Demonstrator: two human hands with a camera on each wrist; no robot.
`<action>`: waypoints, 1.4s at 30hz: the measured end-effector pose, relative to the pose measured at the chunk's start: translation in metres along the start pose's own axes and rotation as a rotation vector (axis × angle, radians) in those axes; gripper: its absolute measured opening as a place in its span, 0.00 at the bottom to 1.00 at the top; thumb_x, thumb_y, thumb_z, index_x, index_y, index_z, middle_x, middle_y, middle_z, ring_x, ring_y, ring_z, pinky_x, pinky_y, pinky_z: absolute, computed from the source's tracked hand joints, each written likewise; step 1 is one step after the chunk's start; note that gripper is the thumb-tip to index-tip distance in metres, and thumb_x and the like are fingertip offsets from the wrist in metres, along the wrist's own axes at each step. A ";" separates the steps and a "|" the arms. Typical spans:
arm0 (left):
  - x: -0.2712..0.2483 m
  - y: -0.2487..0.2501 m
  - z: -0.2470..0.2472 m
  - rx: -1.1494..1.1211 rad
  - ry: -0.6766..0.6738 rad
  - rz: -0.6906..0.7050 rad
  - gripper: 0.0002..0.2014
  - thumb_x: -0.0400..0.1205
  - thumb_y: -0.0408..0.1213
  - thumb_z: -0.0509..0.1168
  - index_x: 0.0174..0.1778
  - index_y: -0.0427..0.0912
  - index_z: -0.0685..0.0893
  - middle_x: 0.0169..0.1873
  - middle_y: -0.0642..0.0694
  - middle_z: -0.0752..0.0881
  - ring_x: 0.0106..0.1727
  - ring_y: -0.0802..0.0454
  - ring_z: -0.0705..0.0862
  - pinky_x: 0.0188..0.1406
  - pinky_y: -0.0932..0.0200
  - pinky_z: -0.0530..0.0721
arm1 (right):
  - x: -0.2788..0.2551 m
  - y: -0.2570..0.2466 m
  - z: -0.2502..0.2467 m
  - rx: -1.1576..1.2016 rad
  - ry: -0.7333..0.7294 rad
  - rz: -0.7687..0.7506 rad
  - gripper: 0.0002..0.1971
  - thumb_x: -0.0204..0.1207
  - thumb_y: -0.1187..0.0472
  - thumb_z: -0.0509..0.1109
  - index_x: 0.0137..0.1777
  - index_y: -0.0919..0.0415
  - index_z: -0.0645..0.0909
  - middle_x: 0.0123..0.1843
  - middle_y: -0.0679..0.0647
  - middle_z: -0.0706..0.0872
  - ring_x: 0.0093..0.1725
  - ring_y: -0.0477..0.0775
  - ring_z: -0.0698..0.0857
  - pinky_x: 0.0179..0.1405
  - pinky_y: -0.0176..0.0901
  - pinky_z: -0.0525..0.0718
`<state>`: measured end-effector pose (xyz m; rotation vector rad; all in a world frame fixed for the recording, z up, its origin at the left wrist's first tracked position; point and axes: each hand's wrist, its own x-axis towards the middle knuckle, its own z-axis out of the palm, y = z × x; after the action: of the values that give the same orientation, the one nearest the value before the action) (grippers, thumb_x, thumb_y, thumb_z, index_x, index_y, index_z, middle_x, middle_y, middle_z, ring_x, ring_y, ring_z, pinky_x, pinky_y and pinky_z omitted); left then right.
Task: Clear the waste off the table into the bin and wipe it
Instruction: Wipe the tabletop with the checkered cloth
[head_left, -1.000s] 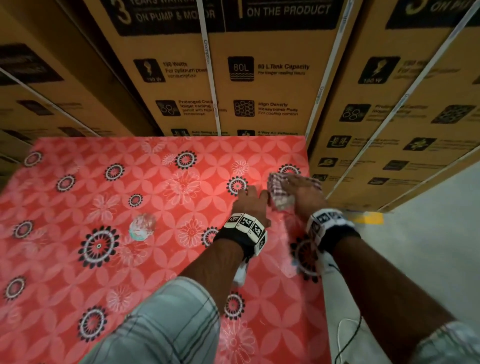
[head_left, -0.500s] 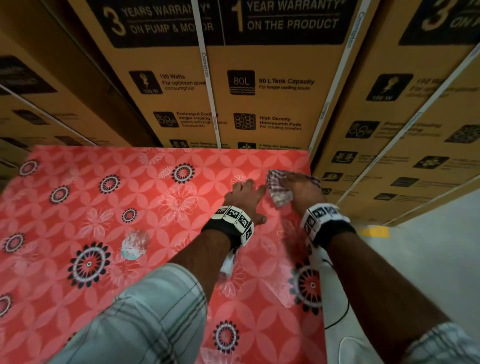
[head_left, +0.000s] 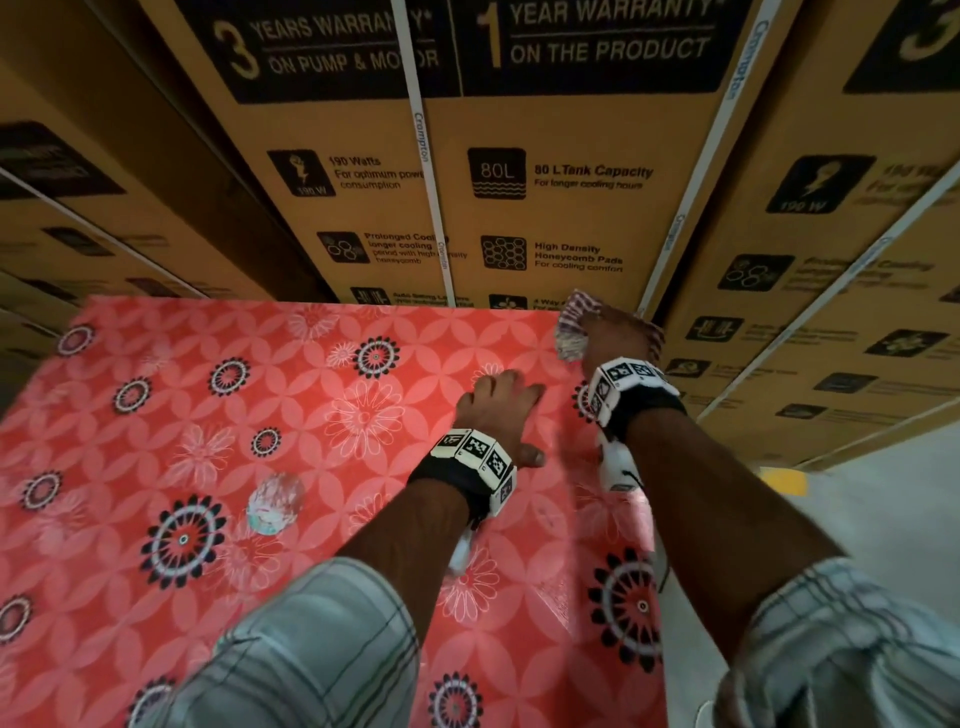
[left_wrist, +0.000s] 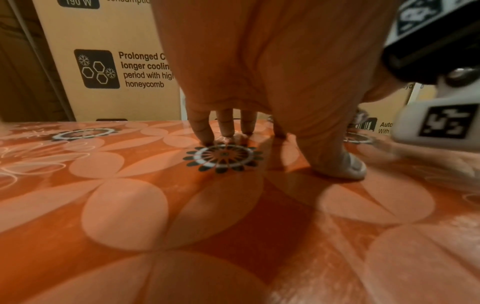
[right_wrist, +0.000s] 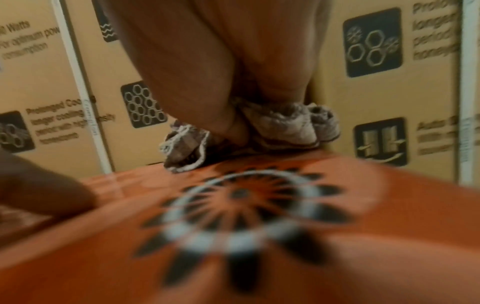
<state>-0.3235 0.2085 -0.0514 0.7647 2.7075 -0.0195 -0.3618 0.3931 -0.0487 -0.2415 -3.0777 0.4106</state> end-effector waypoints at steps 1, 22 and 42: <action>0.000 0.001 -0.001 0.005 0.006 -0.002 0.46 0.68 0.59 0.75 0.80 0.55 0.62 0.79 0.45 0.62 0.75 0.39 0.65 0.69 0.40 0.74 | 0.003 -0.015 0.001 -0.032 -0.062 -0.045 0.30 0.78 0.73 0.55 0.80 0.54 0.65 0.78 0.52 0.72 0.72 0.56 0.75 0.73 0.46 0.72; -0.063 0.005 0.001 -0.072 -0.132 -0.047 0.37 0.80 0.51 0.68 0.83 0.50 0.59 0.84 0.41 0.57 0.79 0.35 0.63 0.70 0.36 0.76 | -0.031 -0.038 -0.020 0.056 -0.448 -0.155 0.13 0.79 0.57 0.67 0.63 0.54 0.82 0.58 0.55 0.87 0.50 0.57 0.84 0.52 0.44 0.82; -0.438 -0.206 0.008 -0.778 0.381 -0.293 0.23 0.85 0.37 0.63 0.77 0.40 0.73 0.71 0.41 0.80 0.70 0.44 0.80 0.70 0.52 0.76 | -0.311 -0.346 -0.023 1.697 -0.515 0.126 0.20 0.73 0.67 0.69 0.65 0.69 0.76 0.56 0.67 0.85 0.48 0.61 0.87 0.52 0.58 0.85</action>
<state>-0.0749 -0.1903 0.0633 0.1395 2.7731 1.1320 -0.1048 0.0206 0.0619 -0.2234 -1.8419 2.9324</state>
